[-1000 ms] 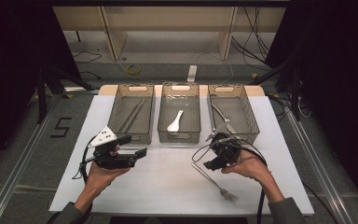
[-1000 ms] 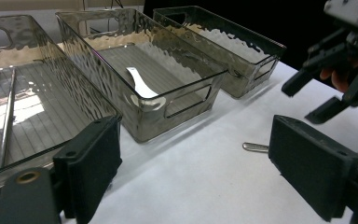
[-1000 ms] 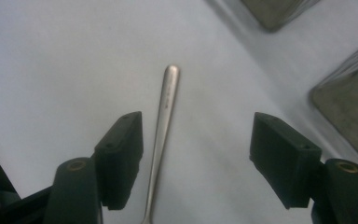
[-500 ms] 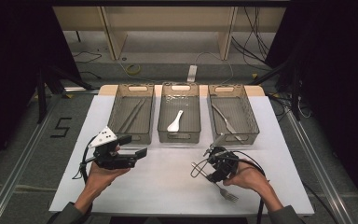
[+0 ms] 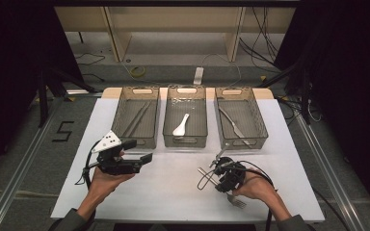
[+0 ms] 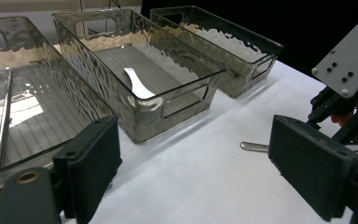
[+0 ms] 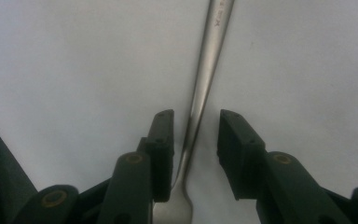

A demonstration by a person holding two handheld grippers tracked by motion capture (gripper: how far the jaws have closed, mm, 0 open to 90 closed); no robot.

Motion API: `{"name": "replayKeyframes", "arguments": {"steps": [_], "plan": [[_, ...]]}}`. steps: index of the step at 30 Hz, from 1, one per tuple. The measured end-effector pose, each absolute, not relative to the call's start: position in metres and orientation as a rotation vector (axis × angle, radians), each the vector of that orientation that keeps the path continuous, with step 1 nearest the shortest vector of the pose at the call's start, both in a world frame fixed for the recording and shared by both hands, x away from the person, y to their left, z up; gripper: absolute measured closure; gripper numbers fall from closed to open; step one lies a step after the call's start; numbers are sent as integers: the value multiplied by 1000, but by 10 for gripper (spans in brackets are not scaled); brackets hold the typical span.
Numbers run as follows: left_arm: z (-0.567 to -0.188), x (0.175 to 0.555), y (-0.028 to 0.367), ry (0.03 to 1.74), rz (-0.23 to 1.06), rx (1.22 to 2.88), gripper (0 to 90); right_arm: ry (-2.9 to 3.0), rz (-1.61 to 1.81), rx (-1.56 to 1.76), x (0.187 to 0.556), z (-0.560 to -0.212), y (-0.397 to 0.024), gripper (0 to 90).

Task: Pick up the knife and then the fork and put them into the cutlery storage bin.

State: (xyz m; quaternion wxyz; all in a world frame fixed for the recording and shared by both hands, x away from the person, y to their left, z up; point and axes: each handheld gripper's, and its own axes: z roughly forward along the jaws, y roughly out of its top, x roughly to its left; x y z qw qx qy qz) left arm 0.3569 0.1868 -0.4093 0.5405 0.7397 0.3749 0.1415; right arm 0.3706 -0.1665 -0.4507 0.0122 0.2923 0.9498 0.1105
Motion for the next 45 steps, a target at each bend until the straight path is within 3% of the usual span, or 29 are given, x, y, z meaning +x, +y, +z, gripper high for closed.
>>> {"name": "replayKeyframes", "arguments": {"steps": [24, 45], "plan": [[-409, 356, 186, 880, 339, 1764, 164, 2980, 270, 802, 369, -456, -159, 842], [-409, 356, 187, 883, 340, 1762, 167, 2983, 291, 751, 371, -452, -160, 857]]}}
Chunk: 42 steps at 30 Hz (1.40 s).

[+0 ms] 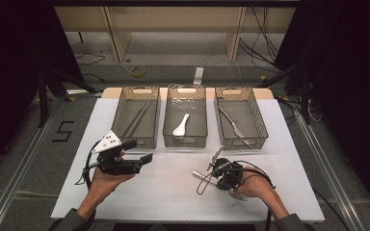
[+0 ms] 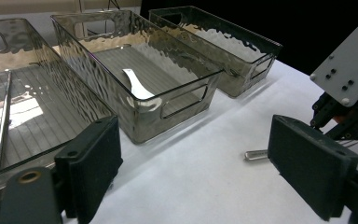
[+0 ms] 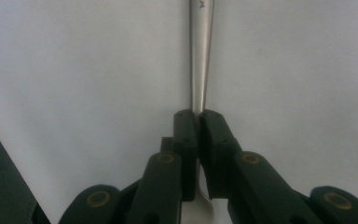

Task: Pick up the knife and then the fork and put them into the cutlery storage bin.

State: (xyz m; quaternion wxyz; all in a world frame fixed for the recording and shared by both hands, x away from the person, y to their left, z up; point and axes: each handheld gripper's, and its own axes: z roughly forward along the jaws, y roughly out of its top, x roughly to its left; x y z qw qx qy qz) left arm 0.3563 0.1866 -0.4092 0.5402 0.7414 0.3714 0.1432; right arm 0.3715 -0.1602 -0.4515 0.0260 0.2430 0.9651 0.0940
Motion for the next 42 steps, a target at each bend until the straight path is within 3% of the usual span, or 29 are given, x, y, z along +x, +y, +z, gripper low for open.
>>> {"name": "replayKeyframes", "arguments": {"steps": [42], "plan": [[-409, 357, 188, 894, 345, 1736, 164, 2730, 578, 907, 400, -407, -205, 856]]}}
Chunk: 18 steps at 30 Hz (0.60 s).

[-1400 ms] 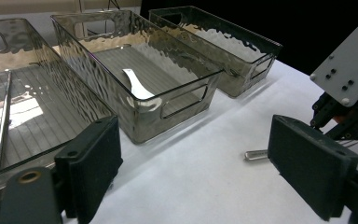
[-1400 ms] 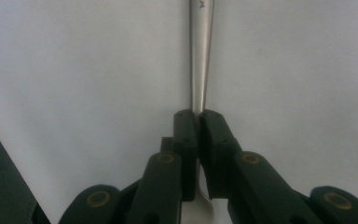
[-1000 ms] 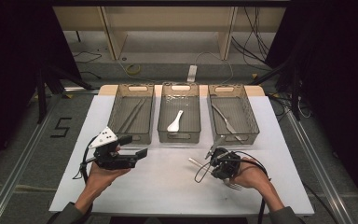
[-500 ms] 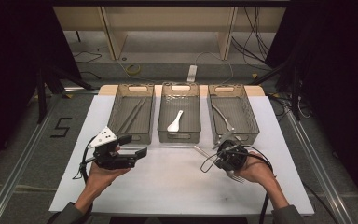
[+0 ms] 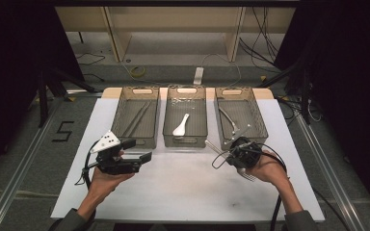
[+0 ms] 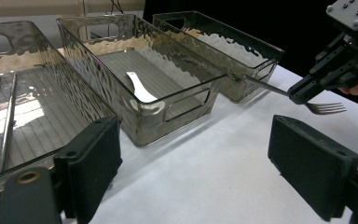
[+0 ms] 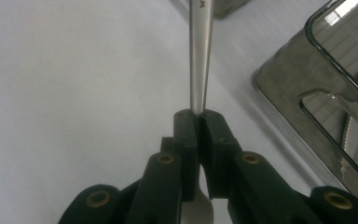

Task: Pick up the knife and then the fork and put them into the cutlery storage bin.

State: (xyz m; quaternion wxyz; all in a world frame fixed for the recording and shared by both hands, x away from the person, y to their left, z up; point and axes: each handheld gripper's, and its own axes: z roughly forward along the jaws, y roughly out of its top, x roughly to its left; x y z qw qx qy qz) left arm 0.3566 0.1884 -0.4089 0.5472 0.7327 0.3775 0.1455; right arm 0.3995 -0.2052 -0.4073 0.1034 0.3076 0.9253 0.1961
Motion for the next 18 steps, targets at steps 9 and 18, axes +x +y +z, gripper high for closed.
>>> {"name": "replayKeyframes", "arguments": {"steps": [9, 18], "plan": [[-409, 357, 189, 896, 351, 1734, 164, 2699, 598, 920, 404, -401, -210, 856], [-408, 357, 190, 899, 355, 1724, 164, 2644, 651, 950, 411, -395, -220, 856]]}}
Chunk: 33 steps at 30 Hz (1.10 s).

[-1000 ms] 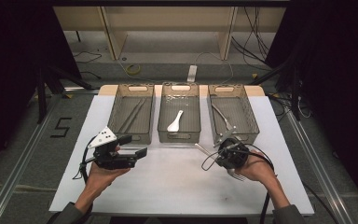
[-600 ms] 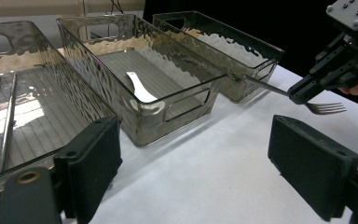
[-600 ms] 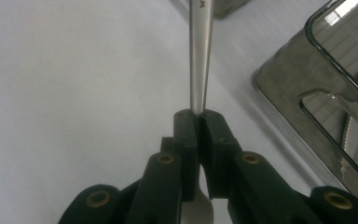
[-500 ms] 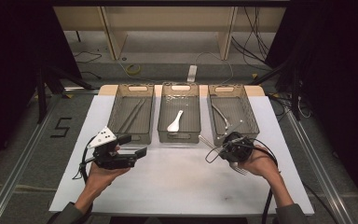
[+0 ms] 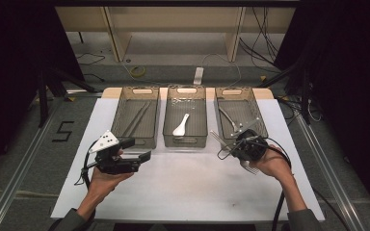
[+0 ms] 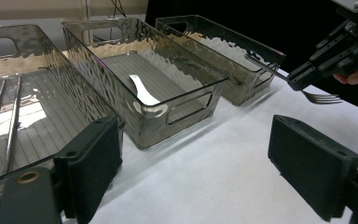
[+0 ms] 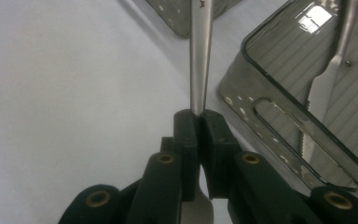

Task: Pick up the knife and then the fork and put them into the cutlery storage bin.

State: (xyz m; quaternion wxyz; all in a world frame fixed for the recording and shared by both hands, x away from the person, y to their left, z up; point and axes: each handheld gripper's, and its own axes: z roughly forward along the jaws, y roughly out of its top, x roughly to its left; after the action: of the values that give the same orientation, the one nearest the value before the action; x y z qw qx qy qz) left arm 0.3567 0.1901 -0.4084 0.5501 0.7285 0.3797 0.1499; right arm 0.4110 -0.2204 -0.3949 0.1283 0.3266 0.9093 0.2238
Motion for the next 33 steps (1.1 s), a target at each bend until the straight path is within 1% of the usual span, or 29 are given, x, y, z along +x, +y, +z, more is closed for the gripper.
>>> {"name": "replayKeyframes", "arguments": {"steps": [11, 26, 33], "plan": [[-408, 357, 191, 903, 358, 1718, 163, 2574, 684, 1010, 426, -382, -234, 856], [-409, 357, 191, 906, 357, 1714, 163, 2469, 657, 1096, 478, -353, -245, 855], [-409, 358, 191, 902, 353, 1713, 163, 2424, 640, 1139, 502, -347, -251, 856]]}}
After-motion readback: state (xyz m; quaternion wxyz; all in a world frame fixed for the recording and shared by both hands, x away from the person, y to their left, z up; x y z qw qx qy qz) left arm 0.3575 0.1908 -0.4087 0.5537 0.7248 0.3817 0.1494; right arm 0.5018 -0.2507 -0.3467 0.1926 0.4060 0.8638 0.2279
